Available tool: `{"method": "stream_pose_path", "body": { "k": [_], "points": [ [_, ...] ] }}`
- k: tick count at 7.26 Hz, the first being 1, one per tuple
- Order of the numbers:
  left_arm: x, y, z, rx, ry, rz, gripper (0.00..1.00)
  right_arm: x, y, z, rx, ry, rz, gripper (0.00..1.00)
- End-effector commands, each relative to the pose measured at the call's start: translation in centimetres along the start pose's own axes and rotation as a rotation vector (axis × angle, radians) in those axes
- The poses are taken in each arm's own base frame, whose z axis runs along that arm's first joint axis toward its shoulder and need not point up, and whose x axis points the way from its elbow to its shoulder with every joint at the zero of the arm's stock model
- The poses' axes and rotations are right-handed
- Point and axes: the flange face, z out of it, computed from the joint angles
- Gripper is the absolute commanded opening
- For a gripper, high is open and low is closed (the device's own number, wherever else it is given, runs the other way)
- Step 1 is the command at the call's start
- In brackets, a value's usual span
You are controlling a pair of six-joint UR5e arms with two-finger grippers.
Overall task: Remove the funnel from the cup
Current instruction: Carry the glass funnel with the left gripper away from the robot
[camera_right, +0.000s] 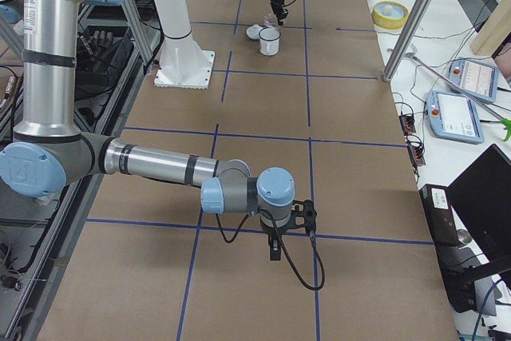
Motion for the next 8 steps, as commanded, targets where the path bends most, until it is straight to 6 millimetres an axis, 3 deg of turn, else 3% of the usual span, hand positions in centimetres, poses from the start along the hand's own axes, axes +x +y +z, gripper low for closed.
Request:
{"method": "stream_pose_path", "body": {
  "k": [1,3,5,6,8],
  "points": [
    [-0.1,-4.5,-2.8,0.072,0.040,-0.056,0.00,0.0,0.0,0.0,0.000,0.002,0.000,1.00],
    [0.3,-7.5,-4.7,0.096,0.174,-0.171,0.00,0.0,0.0,0.0,0.000,0.000,0.000,1.00],
    [-1.5,-11.2,-0.3,0.047,0.371,-0.439,0.00,0.0,0.0,0.0,0.000,0.000,0.000,1.00],
    [-2.1,-13.1,3.0,0.093,0.421,-0.448,0.00,0.0,0.0,0.0,0.001,0.000,-0.001,1.00],
    [-2.9,-16.6,7.6,0.174,0.545,-0.538,0.00,0.0,0.0,0.0,0.000,0.000,0.000,1.00]
  ]
}}
